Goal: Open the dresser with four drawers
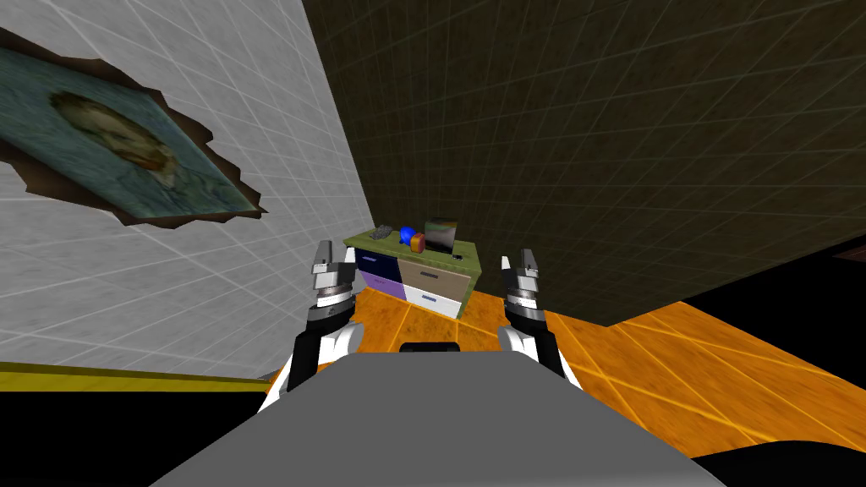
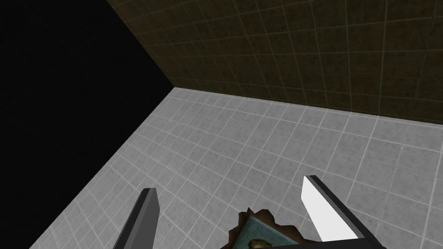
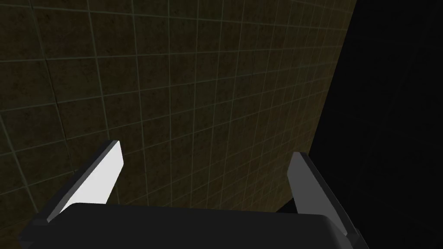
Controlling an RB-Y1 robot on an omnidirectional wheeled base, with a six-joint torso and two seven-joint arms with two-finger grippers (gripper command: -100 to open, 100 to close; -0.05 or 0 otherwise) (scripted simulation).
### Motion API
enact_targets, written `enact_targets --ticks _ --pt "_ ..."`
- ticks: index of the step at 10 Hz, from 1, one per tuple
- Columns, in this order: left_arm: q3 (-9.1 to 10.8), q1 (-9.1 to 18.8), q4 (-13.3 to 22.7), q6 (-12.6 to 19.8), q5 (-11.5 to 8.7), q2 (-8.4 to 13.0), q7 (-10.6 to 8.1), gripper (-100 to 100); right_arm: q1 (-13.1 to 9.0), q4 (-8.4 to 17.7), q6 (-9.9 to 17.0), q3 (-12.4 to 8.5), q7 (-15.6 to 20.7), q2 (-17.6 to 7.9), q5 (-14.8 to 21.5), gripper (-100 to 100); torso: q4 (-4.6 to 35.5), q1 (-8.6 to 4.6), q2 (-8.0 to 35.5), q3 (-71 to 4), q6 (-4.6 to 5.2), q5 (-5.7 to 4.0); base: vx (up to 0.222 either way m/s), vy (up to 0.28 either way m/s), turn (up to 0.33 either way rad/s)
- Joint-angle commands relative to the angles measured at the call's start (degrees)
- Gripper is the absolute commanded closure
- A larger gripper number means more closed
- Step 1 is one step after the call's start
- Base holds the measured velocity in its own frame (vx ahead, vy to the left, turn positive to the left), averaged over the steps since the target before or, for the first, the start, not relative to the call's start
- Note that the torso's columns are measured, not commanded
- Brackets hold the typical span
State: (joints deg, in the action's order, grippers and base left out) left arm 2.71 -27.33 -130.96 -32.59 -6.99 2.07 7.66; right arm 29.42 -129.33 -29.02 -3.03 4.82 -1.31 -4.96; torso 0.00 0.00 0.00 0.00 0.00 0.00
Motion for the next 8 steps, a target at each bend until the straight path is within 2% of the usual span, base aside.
enact_targets --ticks 1,8 --pt "0.0 0.0 0.0 0.0 0.0 0.0 0.0 0 0.0 0.0 0.0 0.0 0.0 0.0 0.0 0 2.35 0.0 2.32 -4.67 0.0 0.0 0.0 0.0 0.0" --pt "0.0 0.0 -0.02 0.0 0.0 0.0 0.0 0 0.0 -0.02 -0.01 0.0 0.0 0.0 0.0 0 31.14 0.0 31.16 -62.27 0.0 0.0 0.0 0.0 0.0"
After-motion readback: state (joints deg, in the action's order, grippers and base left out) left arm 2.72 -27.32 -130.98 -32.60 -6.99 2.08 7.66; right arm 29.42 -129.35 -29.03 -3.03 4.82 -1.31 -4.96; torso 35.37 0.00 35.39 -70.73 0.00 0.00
